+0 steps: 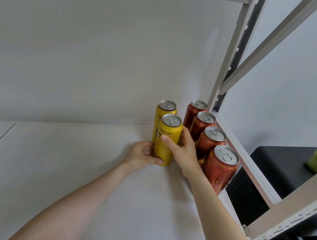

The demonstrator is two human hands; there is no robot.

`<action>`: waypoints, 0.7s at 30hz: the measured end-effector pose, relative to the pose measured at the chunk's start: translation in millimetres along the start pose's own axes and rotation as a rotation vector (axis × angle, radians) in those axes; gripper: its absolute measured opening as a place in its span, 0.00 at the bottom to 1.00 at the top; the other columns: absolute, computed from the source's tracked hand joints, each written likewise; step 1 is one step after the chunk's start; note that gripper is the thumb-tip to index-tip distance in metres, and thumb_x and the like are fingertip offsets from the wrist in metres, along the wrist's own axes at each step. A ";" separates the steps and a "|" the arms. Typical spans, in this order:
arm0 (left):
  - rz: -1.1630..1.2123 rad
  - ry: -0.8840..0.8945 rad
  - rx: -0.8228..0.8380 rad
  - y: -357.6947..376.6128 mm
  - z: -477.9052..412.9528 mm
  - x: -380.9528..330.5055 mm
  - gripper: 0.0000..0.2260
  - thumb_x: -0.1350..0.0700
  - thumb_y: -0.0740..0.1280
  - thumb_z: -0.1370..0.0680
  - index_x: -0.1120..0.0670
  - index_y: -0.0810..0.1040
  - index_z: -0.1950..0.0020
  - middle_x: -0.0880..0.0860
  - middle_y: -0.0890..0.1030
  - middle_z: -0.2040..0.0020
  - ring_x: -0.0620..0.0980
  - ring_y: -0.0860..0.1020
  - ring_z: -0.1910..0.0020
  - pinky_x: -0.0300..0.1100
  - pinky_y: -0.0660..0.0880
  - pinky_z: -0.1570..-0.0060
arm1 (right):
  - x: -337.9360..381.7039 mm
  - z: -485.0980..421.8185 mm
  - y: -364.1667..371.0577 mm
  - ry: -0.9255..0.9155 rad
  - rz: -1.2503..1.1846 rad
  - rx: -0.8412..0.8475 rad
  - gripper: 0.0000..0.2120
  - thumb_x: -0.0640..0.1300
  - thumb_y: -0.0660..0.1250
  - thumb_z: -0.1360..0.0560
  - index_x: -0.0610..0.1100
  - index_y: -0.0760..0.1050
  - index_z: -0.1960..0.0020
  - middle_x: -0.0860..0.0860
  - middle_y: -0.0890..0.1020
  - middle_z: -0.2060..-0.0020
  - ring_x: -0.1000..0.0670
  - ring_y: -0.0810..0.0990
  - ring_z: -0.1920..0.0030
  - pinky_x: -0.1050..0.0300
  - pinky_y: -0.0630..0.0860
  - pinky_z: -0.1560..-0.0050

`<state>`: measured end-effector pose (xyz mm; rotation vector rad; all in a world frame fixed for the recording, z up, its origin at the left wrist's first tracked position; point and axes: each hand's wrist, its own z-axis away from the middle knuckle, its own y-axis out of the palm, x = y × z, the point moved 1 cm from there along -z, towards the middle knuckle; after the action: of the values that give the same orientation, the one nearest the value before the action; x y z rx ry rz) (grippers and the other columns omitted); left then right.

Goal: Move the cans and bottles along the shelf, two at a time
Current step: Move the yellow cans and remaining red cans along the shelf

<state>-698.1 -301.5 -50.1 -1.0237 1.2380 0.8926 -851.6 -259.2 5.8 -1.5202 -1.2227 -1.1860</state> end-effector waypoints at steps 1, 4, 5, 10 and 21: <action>-0.002 0.000 -0.001 -0.5 -2.0 -0.3 0.21 0.69 0.80 0.37 0.55 0.80 0.49 0.55 0.85 0.53 0.48 0.85 0.56 0.37 0.79 0.56 | 0.2 -1.6 0.4 0.002 -0.002 -0.008 0.25 0.44 0.76 0.28 0.51 0.72 0.34 0.52 0.81 0.42 0.55 0.79 0.41 0.54 0.78 0.41; -0.016 -0.008 -0.007 -1.6 -5.8 -1.2 0.21 0.68 0.80 0.38 0.54 0.80 0.49 0.54 0.85 0.54 0.48 0.85 0.56 0.36 0.79 0.57 | -0.1 -5.7 1.5 0.010 0.000 -0.017 0.27 0.44 0.76 0.28 0.48 0.71 0.32 0.52 0.81 0.41 0.54 0.79 0.41 0.51 0.78 0.39; -0.020 -0.011 -0.007 -1.8 -6.8 -1.6 0.21 0.68 0.80 0.38 0.54 0.80 0.49 0.53 0.86 0.54 0.48 0.85 0.56 0.36 0.79 0.58 | -0.3 -6.7 1.6 0.013 0.007 -0.019 0.27 0.44 0.76 0.28 0.48 0.71 0.31 0.51 0.81 0.41 0.53 0.79 0.40 0.50 0.77 0.39; -0.028 -0.008 -0.009 -2.4 -9.1 -2.2 0.22 0.68 0.80 0.38 0.55 0.80 0.48 0.56 0.85 0.52 0.49 0.85 0.55 0.39 0.80 0.54 | -1.1 -9.3 2.1 0.024 0.019 -0.028 0.29 0.45 0.76 0.28 0.48 0.70 0.30 0.51 0.80 0.39 0.52 0.78 0.38 0.48 0.77 0.37; -0.139 -0.034 -0.029 -11.3 -6.2 -2.8 0.25 0.66 0.80 0.36 0.60 0.79 0.41 0.60 0.83 0.47 0.53 0.82 0.49 0.44 0.78 0.44 | -4.1 -5.1 2.5 0.083 -0.056 -0.055 0.26 0.43 0.76 0.28 0.49 0.72 0.33 0.52 0.81 0.41 0.55 0.79 0.41 0.54 0.78 0.41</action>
<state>-689.7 -310.9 -46.1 -1.0999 1.1144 0.8186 -850.4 -265.4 2.7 -1.4708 -1.1931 -1.3163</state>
